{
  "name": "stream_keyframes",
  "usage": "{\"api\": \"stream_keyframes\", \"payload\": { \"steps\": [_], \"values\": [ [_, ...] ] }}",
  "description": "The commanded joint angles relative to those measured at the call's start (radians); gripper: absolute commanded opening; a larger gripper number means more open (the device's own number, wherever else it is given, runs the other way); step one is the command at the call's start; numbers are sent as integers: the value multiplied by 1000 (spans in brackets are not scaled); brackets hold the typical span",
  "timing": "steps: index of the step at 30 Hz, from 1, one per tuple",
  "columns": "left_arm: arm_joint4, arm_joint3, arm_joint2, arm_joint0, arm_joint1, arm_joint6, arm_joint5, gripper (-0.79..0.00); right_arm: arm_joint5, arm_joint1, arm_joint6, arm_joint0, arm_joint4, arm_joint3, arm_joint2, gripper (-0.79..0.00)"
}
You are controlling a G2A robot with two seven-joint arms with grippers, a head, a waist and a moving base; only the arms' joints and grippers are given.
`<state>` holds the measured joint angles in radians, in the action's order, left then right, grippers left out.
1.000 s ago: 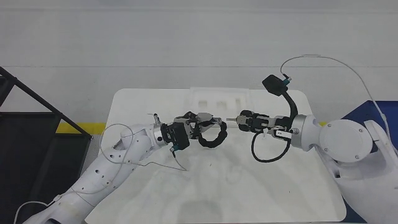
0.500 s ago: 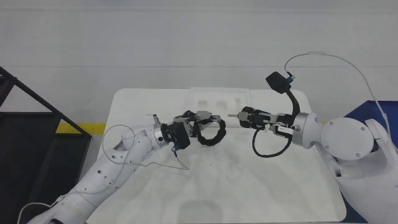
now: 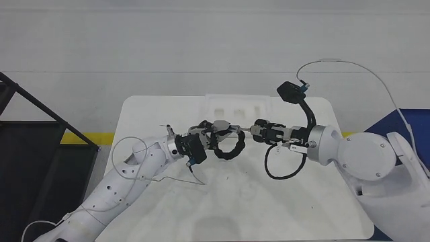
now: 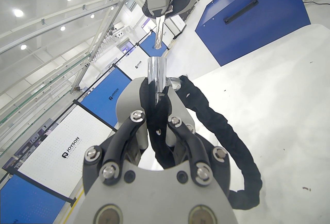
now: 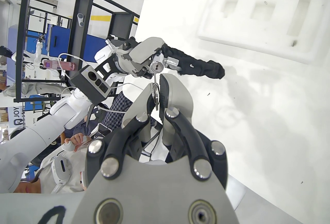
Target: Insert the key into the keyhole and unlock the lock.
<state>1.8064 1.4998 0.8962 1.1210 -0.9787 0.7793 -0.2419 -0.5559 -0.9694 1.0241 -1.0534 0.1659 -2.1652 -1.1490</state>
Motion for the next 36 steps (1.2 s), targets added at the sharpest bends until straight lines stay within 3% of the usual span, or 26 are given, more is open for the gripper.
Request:
{"api": "stream_keyframes", "payload": {
  "steps": [1, 25, 36],
  "values": [
    [1, -3, 0, -1, -2, 2, 0, -785, -7, -1, 1, 10, 6, 0, 8, -785],
    [7, -19, 21, 4, -22, 26, -15, -785, -53, -4, -14, 38, 19, 21, 51, -785],
    [77, -39, 38, 2, -22, 96, 4, -785, 4, -4, 26, 34, -81, 51, 37, -785]
  ]
}}
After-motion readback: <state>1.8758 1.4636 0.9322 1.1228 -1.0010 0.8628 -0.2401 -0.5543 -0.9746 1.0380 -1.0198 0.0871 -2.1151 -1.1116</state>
